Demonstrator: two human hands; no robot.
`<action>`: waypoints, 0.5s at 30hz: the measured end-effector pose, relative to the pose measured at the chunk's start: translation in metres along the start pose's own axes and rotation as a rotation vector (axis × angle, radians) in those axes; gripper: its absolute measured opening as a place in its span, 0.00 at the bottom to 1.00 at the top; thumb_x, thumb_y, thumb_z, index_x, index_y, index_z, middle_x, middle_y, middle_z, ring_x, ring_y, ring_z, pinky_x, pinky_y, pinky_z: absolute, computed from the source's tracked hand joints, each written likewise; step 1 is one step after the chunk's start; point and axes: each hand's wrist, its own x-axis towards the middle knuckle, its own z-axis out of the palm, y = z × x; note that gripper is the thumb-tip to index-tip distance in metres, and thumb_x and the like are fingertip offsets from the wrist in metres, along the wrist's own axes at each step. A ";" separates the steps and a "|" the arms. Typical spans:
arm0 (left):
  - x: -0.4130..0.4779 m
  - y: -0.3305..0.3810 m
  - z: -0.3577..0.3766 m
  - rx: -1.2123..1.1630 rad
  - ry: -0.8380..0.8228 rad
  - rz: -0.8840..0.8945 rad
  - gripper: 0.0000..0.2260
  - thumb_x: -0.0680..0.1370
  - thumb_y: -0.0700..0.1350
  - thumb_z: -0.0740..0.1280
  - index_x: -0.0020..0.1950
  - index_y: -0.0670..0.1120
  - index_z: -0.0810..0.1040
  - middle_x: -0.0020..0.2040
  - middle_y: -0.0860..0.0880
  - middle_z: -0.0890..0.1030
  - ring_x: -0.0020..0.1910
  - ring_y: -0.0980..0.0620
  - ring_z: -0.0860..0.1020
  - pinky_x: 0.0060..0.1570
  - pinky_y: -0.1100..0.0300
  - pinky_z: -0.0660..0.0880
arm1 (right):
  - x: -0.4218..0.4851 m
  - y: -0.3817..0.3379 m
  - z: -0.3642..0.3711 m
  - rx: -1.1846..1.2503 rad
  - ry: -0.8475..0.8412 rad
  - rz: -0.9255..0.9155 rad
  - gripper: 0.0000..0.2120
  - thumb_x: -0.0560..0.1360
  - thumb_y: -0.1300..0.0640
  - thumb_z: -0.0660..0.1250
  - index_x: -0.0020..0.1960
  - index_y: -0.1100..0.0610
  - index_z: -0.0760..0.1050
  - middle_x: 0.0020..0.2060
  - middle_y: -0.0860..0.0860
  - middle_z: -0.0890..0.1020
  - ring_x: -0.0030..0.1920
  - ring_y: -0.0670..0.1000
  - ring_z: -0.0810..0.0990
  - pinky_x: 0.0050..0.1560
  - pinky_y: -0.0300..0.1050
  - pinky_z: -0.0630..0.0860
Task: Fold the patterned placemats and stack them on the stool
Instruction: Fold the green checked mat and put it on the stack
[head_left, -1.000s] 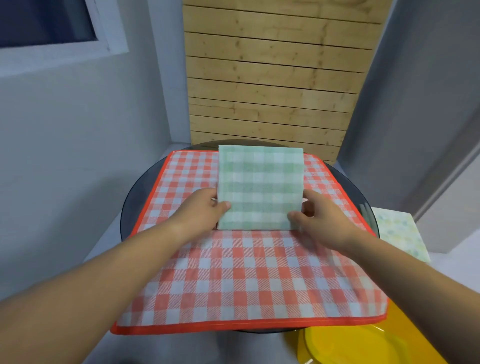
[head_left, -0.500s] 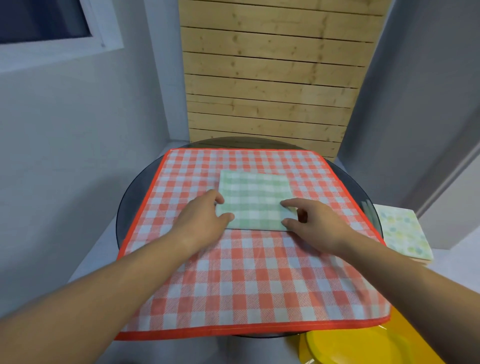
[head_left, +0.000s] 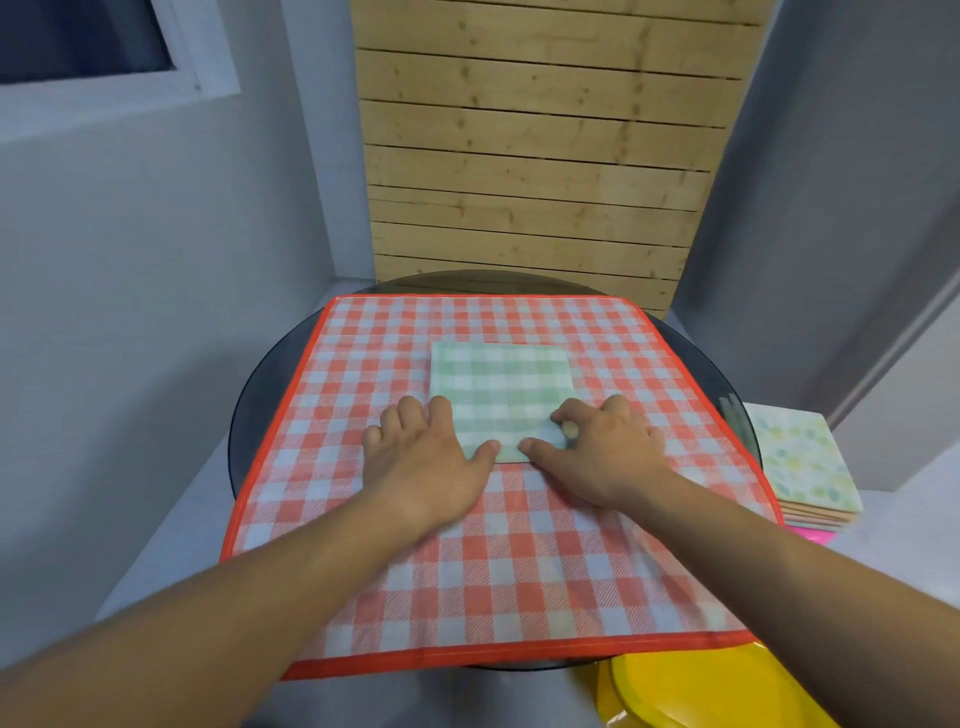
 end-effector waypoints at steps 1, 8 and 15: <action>-0.001 0.004 0.004 0.034 0.011 -0.013 0.31 0.78 0.70 0.47 0.71 0.49 0.60 0.64 0.46 0.66 0.63 0.46 0.64 0.64 0.50 0.63 | -0.001 -0.005 0.002 0.005 0.021 0.024 0.30 0.70 0.25 0.57 0.65 0.41 0.69 0.60 0.52 0.70 0.61 0.56 0.70 0.63 0.54 0.66; -0.002 0.007 0.018 0.036 0.015 -0.026 0.35 0.79 0.69 0.40 0.79 0.47 0.50 0.81 0.42 0.46 0.79 0.41 0.45 0.76 0.43 0.46 | -0.014 -0.016 0.024 -0.032 0.209 -0.002 0.30 0.74 0.28 0.47 0.64 0.48 0.66 0.58 0.52 0.68 0.58 0.55 0.66 0.60 0.53 0.64; 0.006 0.001 0.014 0.018 -0.149 -0.014 0.34 0.79 0.70 0.38 0.80 0.56 0.33 0.80 0.43 0.31 0.78 0.44 0.30 0.75 0.40 0.32 | -0.013 -0.008 0.023 -0.016 0.201 -0.009 0.32 0.73 0.25 0.49 0.67 0.45 0.66 0.61 0.52 0.69 0.61 0.54 0.67 0.64 0.53 0.64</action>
